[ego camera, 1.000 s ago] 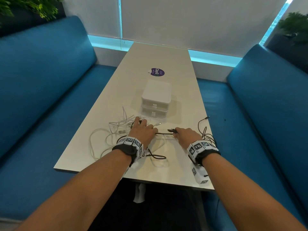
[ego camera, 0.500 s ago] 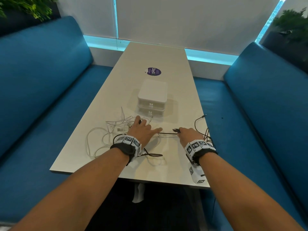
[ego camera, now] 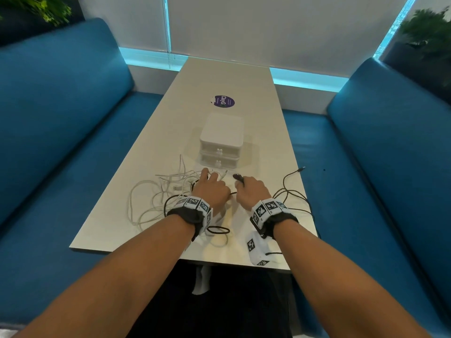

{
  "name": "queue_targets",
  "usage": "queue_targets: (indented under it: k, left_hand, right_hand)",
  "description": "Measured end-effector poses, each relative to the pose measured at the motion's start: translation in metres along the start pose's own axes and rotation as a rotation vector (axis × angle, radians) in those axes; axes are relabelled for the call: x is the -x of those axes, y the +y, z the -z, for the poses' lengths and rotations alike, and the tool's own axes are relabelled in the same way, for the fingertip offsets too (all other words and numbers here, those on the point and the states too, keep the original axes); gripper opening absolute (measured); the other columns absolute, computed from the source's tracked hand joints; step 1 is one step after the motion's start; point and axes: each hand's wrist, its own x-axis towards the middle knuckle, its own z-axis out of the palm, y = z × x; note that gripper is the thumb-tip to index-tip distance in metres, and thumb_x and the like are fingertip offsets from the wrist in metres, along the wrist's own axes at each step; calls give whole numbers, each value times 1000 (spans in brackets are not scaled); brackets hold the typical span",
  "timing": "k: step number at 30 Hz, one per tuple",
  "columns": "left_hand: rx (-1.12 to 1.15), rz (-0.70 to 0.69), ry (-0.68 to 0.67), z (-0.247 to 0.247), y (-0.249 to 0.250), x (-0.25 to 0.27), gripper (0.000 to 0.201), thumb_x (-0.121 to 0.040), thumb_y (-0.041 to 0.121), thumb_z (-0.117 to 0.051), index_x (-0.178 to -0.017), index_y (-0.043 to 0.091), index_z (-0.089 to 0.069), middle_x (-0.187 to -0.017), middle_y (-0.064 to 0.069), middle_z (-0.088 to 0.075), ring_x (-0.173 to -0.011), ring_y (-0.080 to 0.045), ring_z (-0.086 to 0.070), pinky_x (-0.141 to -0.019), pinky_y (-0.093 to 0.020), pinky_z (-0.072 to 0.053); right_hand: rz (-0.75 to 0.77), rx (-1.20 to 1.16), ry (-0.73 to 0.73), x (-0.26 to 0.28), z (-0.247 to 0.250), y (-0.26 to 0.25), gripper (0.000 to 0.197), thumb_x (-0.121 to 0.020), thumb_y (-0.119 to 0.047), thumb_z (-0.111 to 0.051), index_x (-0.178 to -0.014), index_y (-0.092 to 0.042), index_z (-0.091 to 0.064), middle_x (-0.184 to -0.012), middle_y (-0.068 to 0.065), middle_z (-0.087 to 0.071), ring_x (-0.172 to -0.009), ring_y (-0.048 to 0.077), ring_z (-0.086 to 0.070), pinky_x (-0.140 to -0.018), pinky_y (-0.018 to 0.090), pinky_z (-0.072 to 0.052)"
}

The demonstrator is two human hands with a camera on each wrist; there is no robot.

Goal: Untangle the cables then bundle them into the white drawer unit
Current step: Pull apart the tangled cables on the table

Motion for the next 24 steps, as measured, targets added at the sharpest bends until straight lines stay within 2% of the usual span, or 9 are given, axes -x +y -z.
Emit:
queue_targets:
  k: [3, 5, 7, 9, 14, 18, 20, 24]
  left_hand:
    - [27, 28, 38, -2, 1, 1, 26, -99, 23, -45, -109, 23, -70, -115, 3, -60, -120, -30, -40, -108, -54, -22]
    - [38, 41, 64, -7, 1, 1, 25, -99, 27, -49, -111, 24, -70, -120, 4, -59, -124, -30, -38, -107, -55, -20]
    - [50, 42, 73, -12, -2, 1, 25, -100, 31, -49, -112, 25, -71, -120, 6, -61, -127, -29, -38, -109, -56, -18]
    - [26, 36, 80, -14, -8, 2, 25, -101, 32, -49, -114, 24, -70, -117, 5, -63, -124, -29, -42, -110, -57, -18]
    - [15, 55, 88, -16, -18, 4, 20, -99, 25, -54, -114, 26, -68, -108, 6, -63, -117, -30, -47, -112, -61, -15]
    - [34, 40, 125, -15, -13, 6, 36, -106, 42, -39, -115, 24, -69, -118, 7, -64, -130, -30, -42, -114, -58, -16]
    - [36, 32, 130, -13, -7, 7, 38, -106, 42, -38, -112, 24, -70, -117, 7, -66, -128, -29, -43, -113, -55, -19]
    - [38, 45, 86, -12, -2, 4, 29, -104, 36, -44, -109, 28, -71, -111, 7, -68, -120, -28, -45, -111, -54, -21]
  right_hand:
    - [9, -50, -115, -1, -7, -3, 32, -93, -33, -45, -95, -10, -67, -90, 12, -71, -80, 30, -66, -75, 39, -57]
    - [5, -61, -171, -2, -9, 2, 32, -94, -34, -46, -96, -11, -68, -90, 11, -72, -80, 27, -67, -74, 36, -56]
    - [13, -48, -187, -3, -7, 10, 33, -96, -38, -49, -99, -11, -68, -94, 10, -70, -82, 27, -64, -69, 32, -49]
    - [16, -40, -161, -4, -1, 19, 33, -97, -41, -51, -101, -13, -68, -96, 10, -68, -86, 27, -62, -71, 32, -45]
    - [-52, 39, -51, -4, 20, 43, 35, -99, -43, -50, -116, -17, -64, -104, 11, -66, -85, 29, -61, -73, 33, -48]
    - [-129, 137, -62, -7, 32, 55, 37, -100, -42, -47, -113, -13, -64, -97, 8, -65, -83, 28, -62, -73, 33, -51]
    - [-155, 165, -41, -5, 31, 53, 34, -100, -39, -47, -110, -12, -65, -97, 8, -65, -82, 29, -60, -71, 33, -49]
    - [-87, 154, 79, 2, 20, 36, 35, -103, -39, -38, -114, -12, -58, -107, 14, -63, -94, 34, -62, -75, 37, -49]
